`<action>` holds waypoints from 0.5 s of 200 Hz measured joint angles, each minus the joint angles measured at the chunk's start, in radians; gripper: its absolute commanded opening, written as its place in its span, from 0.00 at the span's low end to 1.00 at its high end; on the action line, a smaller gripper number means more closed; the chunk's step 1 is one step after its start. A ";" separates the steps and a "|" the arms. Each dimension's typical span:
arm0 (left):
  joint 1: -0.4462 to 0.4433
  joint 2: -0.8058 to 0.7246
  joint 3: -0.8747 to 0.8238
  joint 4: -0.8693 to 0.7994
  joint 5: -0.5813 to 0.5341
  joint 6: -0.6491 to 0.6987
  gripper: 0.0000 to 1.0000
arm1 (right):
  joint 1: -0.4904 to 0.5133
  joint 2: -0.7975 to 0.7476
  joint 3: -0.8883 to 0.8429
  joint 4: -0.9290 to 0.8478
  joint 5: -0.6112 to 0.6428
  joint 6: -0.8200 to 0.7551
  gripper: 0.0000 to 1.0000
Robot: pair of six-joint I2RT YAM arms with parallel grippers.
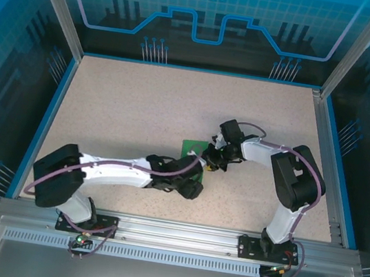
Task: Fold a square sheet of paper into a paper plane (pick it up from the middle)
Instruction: Third fold the triangle at the center of the table.
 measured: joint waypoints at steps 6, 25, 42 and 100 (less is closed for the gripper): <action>-0.020 0.025 0.021 -0.006 -0.018 0.018 0.65 | -0.001 0.000 0.003 -0.001 0.000 0.000 0.17; -0.067 0.086 0.071 -0.021 -0.064 0.055 0.66 | -0.002 0.000 0.006 -0.006 0.000 -0.001 0.17; -0.087 0.117 0.090 -0.029 -0.092 0.076 0.66 | -0.002 0.000 0.006 -0.008 0.000 0.000 0.17; -0.094 0.151 0.125 -0.044 -0.217 0.100 0.65 | -0.002 0.000 0.006 -0.008 -0.001 0.000 0.18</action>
